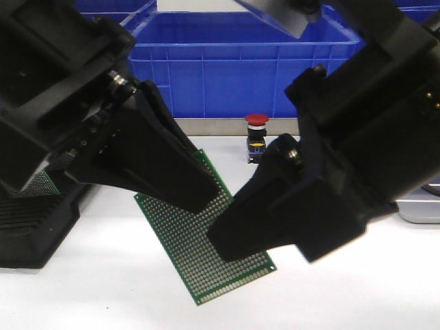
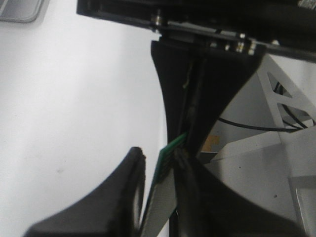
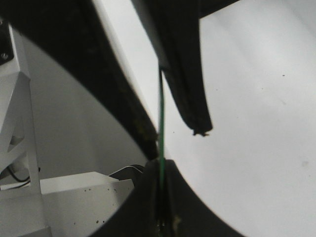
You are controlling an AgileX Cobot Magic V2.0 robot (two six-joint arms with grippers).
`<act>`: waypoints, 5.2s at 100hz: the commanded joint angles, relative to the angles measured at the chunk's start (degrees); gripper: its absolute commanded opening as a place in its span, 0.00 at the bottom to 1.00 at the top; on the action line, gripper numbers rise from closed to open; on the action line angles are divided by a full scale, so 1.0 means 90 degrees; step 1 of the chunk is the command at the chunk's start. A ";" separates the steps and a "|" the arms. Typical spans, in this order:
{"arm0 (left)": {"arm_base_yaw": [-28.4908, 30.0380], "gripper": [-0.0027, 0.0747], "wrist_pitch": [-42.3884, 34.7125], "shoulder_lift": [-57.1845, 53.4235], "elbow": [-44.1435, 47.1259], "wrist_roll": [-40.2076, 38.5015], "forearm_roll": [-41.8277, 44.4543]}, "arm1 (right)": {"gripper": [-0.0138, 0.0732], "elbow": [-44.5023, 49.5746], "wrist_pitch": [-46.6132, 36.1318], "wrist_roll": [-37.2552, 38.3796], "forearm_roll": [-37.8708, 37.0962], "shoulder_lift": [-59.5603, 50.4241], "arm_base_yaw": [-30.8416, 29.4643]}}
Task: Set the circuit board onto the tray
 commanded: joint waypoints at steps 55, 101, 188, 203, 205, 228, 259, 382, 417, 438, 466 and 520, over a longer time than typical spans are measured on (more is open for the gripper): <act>-0.0051 0.82 -0.0762 -0.0179 -0.0610 -0.0111 0.0121 | 0.09 -0.0182 -0.0348 0.0092 0.0287 -0.0120 -0.1741; -0.0051 0.82 -0.0793 -0.0179 -0.0697 -0.0111 0.0120 | 0.09 -0.0215 -0.1436 0.0081 0.0887 0.0524 -0.4937; 0.0179 0.82 -0.1343 -0.0445 -0.0697 -0.0268 0.0996 | 0.88 -0.1154 -0.1345 0.0081 0.0881 0.1611 -0.5088; 0.0703 0.82 -0.1578 -0.0798 -0.0697 -0.0485 0.1934 | 0.88 -0.1154 -0.1241 0.0081 0.0881 0.1584 -0.5088; 0.0782 0.82 -0.1578 -0.0821 -0.0697 -0.0485 0.2100 | 0.88 -0.1154 -0.1241 0.0081 0.0881 0.1584 -0.5088; 0.1450 0.81 -0.1503 -0.0840 -0.0642 -0.0485 0.3239 | 0.88 -0.1154 -0.1241 0.0081 0.0881 0.1584 -0.5088; 0.2366 0.71 -0.1442 -0.0685 -0.0642 -0.0485 0.3494 | 0.88 -0.1154 -0.1234 0.0081 0.0881 0.1584 -0.5088; 0.2615 0.01 -0.2144 0.0447 -0.0679 -0.0485 0.3634 | 0.88 -0.1170 -0.1035 0.0074 0.0881 0.1570 -0.5088; 0.2615 0.01 -0.1584 -0.0556 -0.0732 -0.0485 0.3293 | 0.88 -0.1295 0.0203 -0.0342 0.0829 0.0713 -0.5088; 0.2562 0.01 -0.0112 -0.0702 -0.0732 0.0110 0.1354 | 0.88 -0.1293 0.1588 -0.1081 0.0829 0.0219 -0.4987; 0.1825 0.01 0.0386 -0.0677 -0.0732 0.0600 0.0119 | 0.88 -0.1272 0.1929 -0.2298 0.0663 0.0158 -0.3436; 0.0760 0.01 0.0412 -0.0386 -0.0732 0.0600 -0.0509 | 0.88 -0.1278 0.1696 -0.2782 0.0595 0.0694 -0.1452</act>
